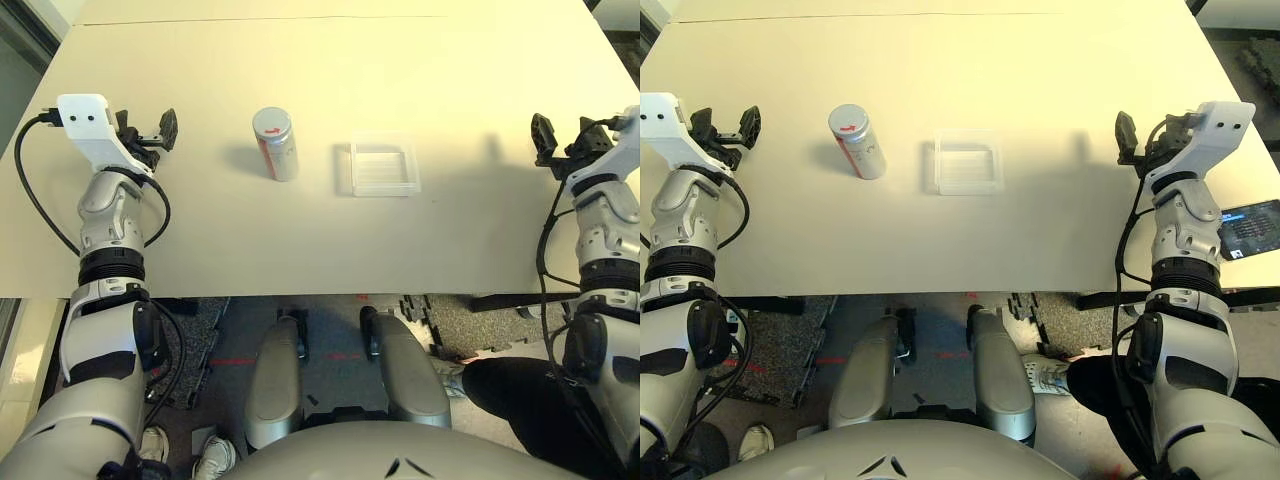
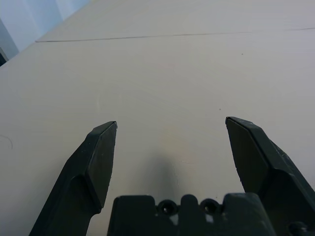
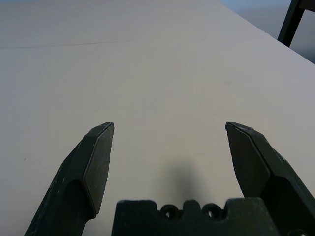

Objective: Pour the medicine from the bottle into the box.

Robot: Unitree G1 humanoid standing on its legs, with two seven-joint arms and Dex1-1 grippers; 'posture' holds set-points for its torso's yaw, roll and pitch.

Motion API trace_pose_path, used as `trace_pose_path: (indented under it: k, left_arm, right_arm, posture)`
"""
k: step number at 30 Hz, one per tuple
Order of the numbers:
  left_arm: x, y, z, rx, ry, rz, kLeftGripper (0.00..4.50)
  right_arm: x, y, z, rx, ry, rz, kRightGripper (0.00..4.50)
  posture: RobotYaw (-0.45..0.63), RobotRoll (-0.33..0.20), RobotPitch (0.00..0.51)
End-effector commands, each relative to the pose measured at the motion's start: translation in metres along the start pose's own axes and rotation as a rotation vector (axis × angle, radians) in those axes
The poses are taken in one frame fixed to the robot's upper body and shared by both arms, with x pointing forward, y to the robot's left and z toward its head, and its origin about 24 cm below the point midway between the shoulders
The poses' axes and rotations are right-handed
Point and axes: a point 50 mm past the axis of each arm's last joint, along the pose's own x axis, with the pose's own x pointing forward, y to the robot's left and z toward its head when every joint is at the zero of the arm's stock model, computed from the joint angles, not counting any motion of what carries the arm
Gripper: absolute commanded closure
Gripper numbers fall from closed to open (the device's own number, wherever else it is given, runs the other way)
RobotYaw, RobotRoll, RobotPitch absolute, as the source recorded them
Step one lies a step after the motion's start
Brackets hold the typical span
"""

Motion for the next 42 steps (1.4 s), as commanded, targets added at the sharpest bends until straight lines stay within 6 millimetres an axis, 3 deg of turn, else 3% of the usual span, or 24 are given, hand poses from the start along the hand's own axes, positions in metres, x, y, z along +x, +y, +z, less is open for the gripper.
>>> trace_pose_path:
  k: [1, 5, 11, 18, 24, 29, 34, 42]
  left_arm:
    - [-0.003, 0.005, -0.005, 0.01, 0.023, 0.012, 0.07]
    - [0.003, -0.007, -0.006, 0.007, 0.029, -0.038, 0.07]
    - [0.01, -0.019, 0.011, 0.008, 0.004, -0.178, 0.07]
    - [-0.011, -0.023, 0.037, -0.014, 0.031, -0.45, 0.07]
    - [-0.047, -0.046, 0.045, -0.021, 0.143, -0.699, 0.07]
    - [-0.063, -0.062, 0.048, -0.003, 0.208, -0.814, 0.07]
    - [-0.064, -0.071, 0.049, 0.022, 0.226, -0.86, 0.07]
    - [-0.048, -0.079, 0.037, 0.05, 0.222, -0.888, 0.07]
  right_arm:
    - [-0.004, -0.006, -0.003, -0.006, 0.008, -0.018, 0.0]
    - [-0.007, -0.005, -0.003, -0.011, 0.005, -0.012, 0.0]
    - [-0.006, -0.002, 0.01, -0.03, -0.017, 0.028, 0.0]
    - [-0.007, 0.01, 0.029, -0.058, -0.016, 0.123, 0.0]
    - [-0.018, 0.041, 0.039, -0.051, 0.092, 0.358, 0.0]
    - [-0.028, 0.065, 0.049, -0.042, 0.177, 0.527, 0.0]
    - [-0.036, 0.079, 0.055, -0.051, 0.231, 0.619, 0.0]
    - [-0.041, 0.106, 0.059, -0.03, 0.258, 0.732, 0.0]
  posture:
    - [0.01, 0.0, 0.256]
    - [-0.01, 0.0, 0.259]
    - [-0.01, 0.0, 0.253]
    - [0.02, 0.0, 0.249]
    - [0.03, 0.0, 0.254]
    - [0.04, 0.0, 0.254]
    - [0.04, 0.0, 0.253]
    - [-0.02, 0.0, 0.252]
